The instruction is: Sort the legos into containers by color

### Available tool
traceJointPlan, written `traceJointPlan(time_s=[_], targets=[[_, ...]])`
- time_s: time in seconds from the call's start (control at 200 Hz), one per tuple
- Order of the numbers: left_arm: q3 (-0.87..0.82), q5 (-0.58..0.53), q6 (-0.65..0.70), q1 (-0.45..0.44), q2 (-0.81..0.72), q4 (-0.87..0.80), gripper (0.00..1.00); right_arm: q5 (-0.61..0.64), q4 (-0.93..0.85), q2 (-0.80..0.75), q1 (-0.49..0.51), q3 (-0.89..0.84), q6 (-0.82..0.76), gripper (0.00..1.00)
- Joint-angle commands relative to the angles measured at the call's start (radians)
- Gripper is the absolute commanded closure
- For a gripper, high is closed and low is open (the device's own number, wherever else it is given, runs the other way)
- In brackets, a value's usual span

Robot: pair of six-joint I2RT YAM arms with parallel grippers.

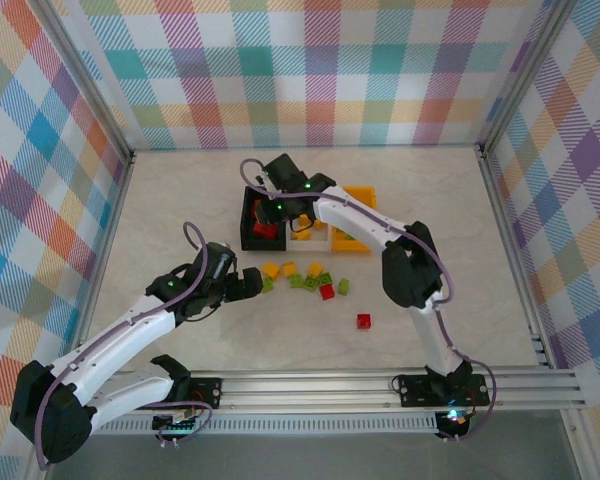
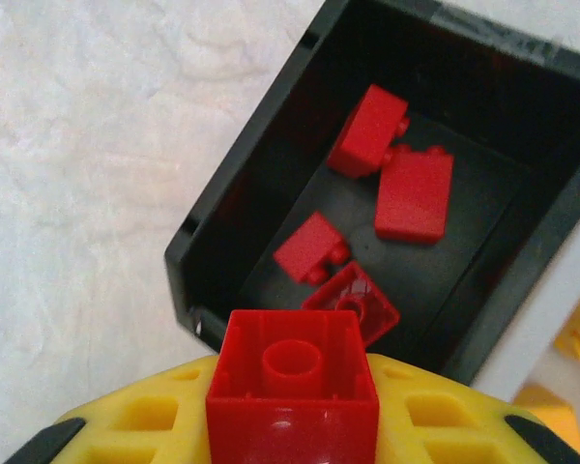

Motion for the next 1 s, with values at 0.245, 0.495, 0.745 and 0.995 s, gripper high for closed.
traceJointPlan(time_s=[0.245,0.495,0.745,0.995], targets=[[-0.01,0.018,-0.005,0.011,0.019,0.002,0.0,-0.007,-0.03,-0.001,-0.019,0.041,-0.025,0.36],[0.014,0.026,-0.003,0.012,0.057,0.036,0.0,0.0,0.12,-0.239,-0.021,-0.279,0.023,0.34],[0.106,0.072,0.025,0.011,0.262,0.141,0.09,0.001,0.282,-0.553,-0.019,-0.72,0.109,0.32],[0.194,0.058,0.059,-0.04,0.492,0.176,0.17,0.041,0.345,-0.757,-0.02,-0.99,0.169,0.3]])
